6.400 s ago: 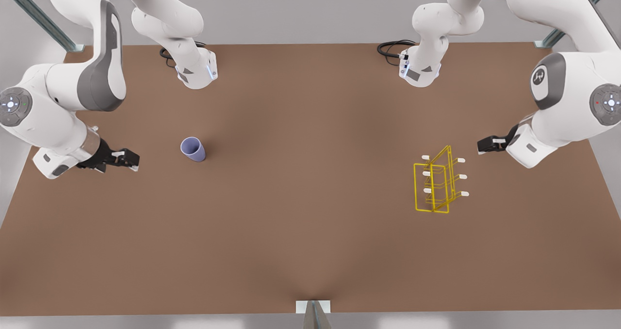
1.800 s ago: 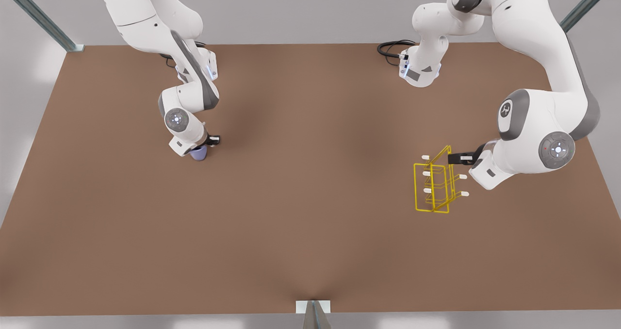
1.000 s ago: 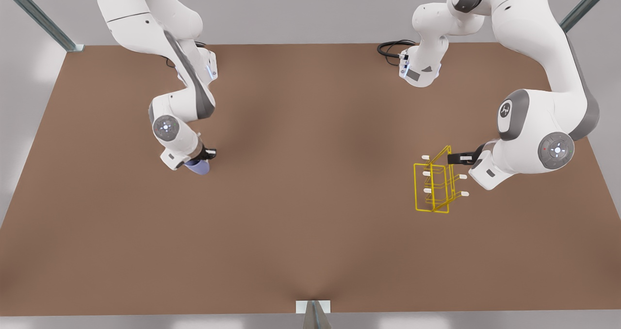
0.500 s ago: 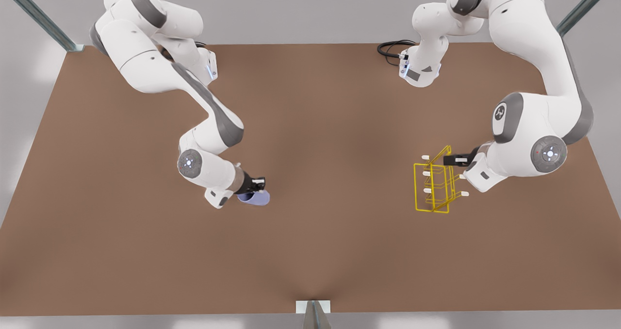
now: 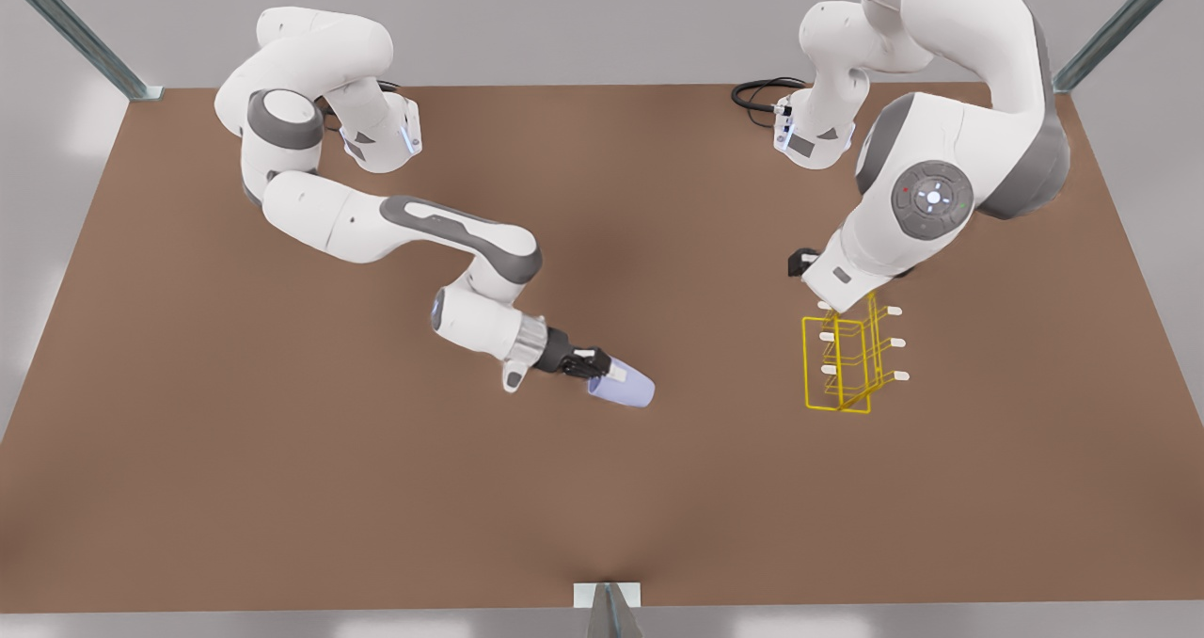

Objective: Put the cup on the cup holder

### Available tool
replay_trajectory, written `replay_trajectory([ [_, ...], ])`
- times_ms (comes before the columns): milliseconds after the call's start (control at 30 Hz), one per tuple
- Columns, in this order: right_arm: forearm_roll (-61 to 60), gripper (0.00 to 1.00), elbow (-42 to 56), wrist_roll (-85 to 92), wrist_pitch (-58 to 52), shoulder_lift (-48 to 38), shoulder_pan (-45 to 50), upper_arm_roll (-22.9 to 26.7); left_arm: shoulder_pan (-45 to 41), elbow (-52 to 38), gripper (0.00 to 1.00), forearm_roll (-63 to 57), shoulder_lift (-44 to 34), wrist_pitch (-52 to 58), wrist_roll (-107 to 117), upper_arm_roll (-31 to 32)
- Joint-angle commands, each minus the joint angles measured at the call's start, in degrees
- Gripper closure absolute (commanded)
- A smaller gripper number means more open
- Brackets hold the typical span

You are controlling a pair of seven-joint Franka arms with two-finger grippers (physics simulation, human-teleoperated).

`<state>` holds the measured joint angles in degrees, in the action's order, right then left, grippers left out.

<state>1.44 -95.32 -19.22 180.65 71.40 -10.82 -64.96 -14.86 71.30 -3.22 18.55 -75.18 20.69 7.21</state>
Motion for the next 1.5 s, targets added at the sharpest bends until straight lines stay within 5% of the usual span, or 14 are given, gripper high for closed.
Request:
replay_trajectory([
  [0, 1.3, 0.79, -0.7, -0.5, 13.5, 2.3, 0.8, -1.1, -0.2, 0.1, 0.0, 4.4, 0.3, -5.2, 71.5, 0.3],
  [100, 6.0, 0.79, -0.7, -0.5, 15.6, 6.0, 2.5, -1.0, -0.6, 0.9, 0.0, 5.3, 2.8, -14.8, 90.4, 0.3],
  [467, 17.5, 0.76, 0.0, -1.1, 15.2, 13.1, 5.2, 1.5, -5.6, 1.1, 0.0, 2.3, 7.6, -15.9, 88.7, 0.3],
  [500, 17.5, 0.12, 0.1, -1.0, 15.3, 13.1, 5.8, 1.6, -7.2, 1.3, 0.0, 1.7, 8.2, -15.9, 86.4, 0.5],
  [533, 17.9, 0.0, 0.0, -1.0, 15.3, 13.0, 5.7, 1.9, -7.4, 0.8, 0.0, 2.1, 8.0, -15.7, 86.6, 0.5],
  [667, 19.3, 0.0, 0.1, -1.0, 15.3, 13.0, 5.8, 2.8, -8.7, -1.2, 0.0, 4.3, 10.9, -18.1, 87.4, 0.1],
  [733, 19.7, 0.0, 0.1, -1.1, 15.2, 12.9, 5.7, 3.3, -8.7, -4.1, 0.0, 4.4, 15.4, -28.2, 104.1, -0.1],
  [1067, 21.2, 0.0, -3.1, -1.0, 15.1, 12.2, 1.7, 3.8, -11.2, -8.2, 0.0, 4.2, 21.9, -37.9, 99.6, 0.3],
  [1467, 23.9, 0.0, -22.1, -1.3, 13.5, 6.6, -14.9, 2.5, -15.5, -2.5, 0.0, 0.5, 24.7, -41.5, 93.6, 0.3],
])
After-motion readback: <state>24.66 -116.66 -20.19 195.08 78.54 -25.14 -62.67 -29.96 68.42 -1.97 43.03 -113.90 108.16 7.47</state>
